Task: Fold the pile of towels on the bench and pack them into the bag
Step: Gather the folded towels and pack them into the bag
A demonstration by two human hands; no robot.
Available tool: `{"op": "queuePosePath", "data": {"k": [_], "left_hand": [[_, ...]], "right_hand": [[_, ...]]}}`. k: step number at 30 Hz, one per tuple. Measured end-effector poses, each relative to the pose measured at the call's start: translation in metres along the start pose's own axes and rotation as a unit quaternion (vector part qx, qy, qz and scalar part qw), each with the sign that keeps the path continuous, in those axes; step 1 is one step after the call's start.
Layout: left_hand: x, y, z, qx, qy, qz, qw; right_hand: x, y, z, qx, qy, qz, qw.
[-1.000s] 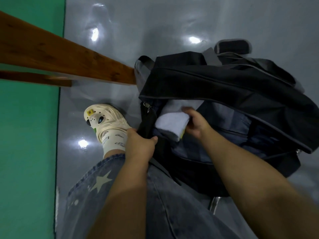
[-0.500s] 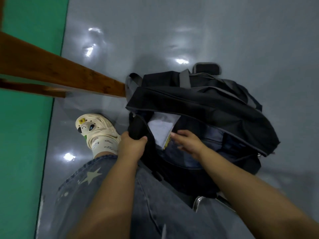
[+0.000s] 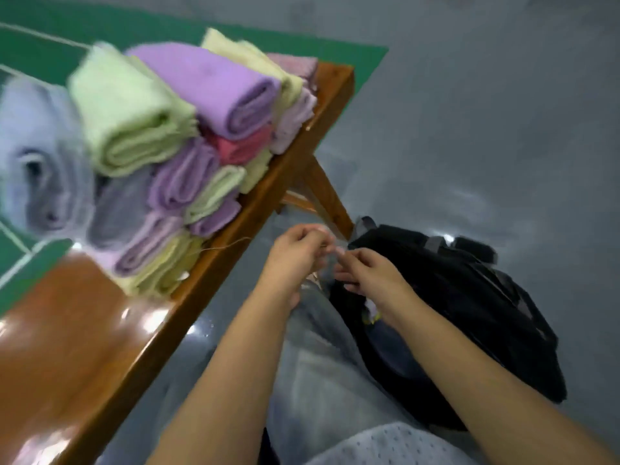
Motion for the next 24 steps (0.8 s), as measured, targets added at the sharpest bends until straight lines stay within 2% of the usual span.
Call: {"op": "queuePosePath", "data": {"k": [3,7,12,14,17,21,23,24], "left_hand": [[0.056,-0.052,0.038,0.038,0.078,0.043,0.995],[0.11,-0.12,0.051,0.069,0.153,0.118,0.979],[0.167,-0.208,0.037,0.137,0.19,0.283,0.93],[0.179,-0.231,0.032,0.159,0.185,0.321,0.915],[0.164,-0.253,0.035,0.197,0.15,0.323,0.913],[0.123,-0.258,0.059,0.158,0.082,0.263,0.948],[0.111,-0.259,0.068,0.172,0.057,0.24,0.954],[0.107,-0.26,0.069,0.184,0.042,0.236,0.953]], "right_hand": [[0.034,0.064,-0.044,0.031,-0.046,-0.093,0.994],[0.073,0.131,-0.081,0.085,-0.095,-0.167,0.978],[0.115,0.19,-0.111,0.119,-0.18,-0.239,0.947],[0.123,0.197,-0.131,0.1,-0.22,-0.226,0.944],[0.132,0.205,-0.176,0.105,-0.32,-0.188,0.923],[0.136,0.231,-0.237,0.253,-0.46,-0.109,0.844],[0.124,0.244,-0.254,0.332,-0.48,-0.077,0.809],[0.112,0.245,-0.261,0.358,-0.471,-0.055,0.804]]}}
Point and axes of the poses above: each hand's wrist, its own x-axis away from the middle knuckle, its own y-axis out of the palm, z = x × y, the point moved 10 cm from there along -x, towards the middle knuckle, and after that the axes turned 7 degrees about -x, right-handed, at the moved point
